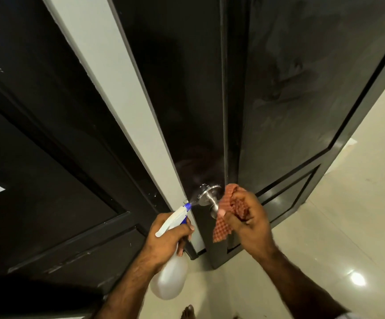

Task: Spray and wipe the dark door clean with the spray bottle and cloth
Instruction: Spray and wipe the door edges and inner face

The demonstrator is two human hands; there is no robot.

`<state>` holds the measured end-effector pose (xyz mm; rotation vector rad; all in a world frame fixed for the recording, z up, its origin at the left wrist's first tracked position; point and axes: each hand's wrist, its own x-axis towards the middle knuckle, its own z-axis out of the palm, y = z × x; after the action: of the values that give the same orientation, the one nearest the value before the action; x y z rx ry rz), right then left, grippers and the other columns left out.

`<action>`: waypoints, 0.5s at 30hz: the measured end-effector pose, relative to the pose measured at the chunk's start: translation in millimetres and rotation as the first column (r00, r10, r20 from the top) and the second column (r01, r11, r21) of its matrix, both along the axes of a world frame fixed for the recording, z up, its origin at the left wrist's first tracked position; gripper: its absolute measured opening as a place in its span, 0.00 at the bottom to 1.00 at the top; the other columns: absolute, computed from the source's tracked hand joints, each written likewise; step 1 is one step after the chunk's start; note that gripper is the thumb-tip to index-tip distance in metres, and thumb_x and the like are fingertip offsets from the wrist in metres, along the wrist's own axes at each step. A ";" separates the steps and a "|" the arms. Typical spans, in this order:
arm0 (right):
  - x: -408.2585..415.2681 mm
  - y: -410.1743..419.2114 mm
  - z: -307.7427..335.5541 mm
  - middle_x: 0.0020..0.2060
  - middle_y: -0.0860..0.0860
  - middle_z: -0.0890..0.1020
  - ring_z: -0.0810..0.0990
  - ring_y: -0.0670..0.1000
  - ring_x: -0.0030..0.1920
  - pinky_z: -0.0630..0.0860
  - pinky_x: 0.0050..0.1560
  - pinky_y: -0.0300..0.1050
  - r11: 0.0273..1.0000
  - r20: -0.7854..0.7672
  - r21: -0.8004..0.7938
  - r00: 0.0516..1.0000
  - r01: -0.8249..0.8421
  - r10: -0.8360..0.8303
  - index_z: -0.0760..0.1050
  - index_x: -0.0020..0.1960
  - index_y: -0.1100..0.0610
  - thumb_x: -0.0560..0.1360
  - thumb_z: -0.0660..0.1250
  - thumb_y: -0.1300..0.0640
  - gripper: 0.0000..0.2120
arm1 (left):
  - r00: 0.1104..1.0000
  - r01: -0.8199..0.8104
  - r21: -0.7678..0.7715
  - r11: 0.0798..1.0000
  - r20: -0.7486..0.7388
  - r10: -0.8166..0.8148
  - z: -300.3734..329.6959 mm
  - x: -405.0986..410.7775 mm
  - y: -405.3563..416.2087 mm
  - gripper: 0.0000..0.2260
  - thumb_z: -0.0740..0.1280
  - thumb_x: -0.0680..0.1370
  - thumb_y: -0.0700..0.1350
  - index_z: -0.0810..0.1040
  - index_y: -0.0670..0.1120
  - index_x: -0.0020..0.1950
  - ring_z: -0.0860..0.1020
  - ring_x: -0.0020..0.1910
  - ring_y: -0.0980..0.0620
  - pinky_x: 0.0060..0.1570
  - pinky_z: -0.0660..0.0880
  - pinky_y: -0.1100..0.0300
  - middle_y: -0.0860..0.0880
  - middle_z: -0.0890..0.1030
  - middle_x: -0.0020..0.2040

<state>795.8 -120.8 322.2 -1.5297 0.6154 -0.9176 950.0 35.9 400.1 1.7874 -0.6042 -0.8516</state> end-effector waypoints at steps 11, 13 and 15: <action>63.7 12.0 -2.1 0.70 0.58 0.70 0.68 0.51 0.68 0.76 0.62 0.45 0.802 -0.154 -0.531 0.900 0.272 -0.408 0.75 0.69 0.51 0.78 0.73 0.44 0.23 | 0.998 -0.051 -0.008 0.999 0.019 0.051 5.5 8.0 25.4 0.09 0.76 0.76 0.48 0.84 0.41 0.47 0.76 0.27 0.47 0.36 0.80 0.59 0.42 0.86 0.41; 50.7 4.2 -10.4 0.67 0.57 0.75 0.72 0.55 0.66 0.77 0.64 0.54 0.685 -0.230 -0.728 0.932 0.026 -0.279 0.80 0.66 0.51 0.78 0.73 0.44 0.19 | 0.997 -0.083 -0.021 0.996 0.006 0.083 3.7 11.5 29.4 0.05 0.76 0.78 0.41 0.84 0.41 0.45 0.75 0.28 0.42 0.35 0.79 0.58 0.41 0.86 0.40; 40.0 -9.0 -8.2 0.64 0.56 0.81 0.77 0.59 0.64 0.73 0.67 0.65 0.395 -0.320 -0.886 0.936 -0.241 -0.148 0.83 0.64 0.51 0.80 0.70 0.44 0.16 | 0.994 -0.105 -0.024 0.994 -0.012 0.105 1.8 12.3 30.2 0.05 0.72 0.79 0.36 0.83 0.42 0.44 0.74 0.28 0.41 0.33 0.78 0.57 0.40 0.86 0.40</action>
<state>835.8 -129.8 314.0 -2.7922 0.2520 -0.9955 962.3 66.1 401.9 1.7751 -0.5075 -0.7782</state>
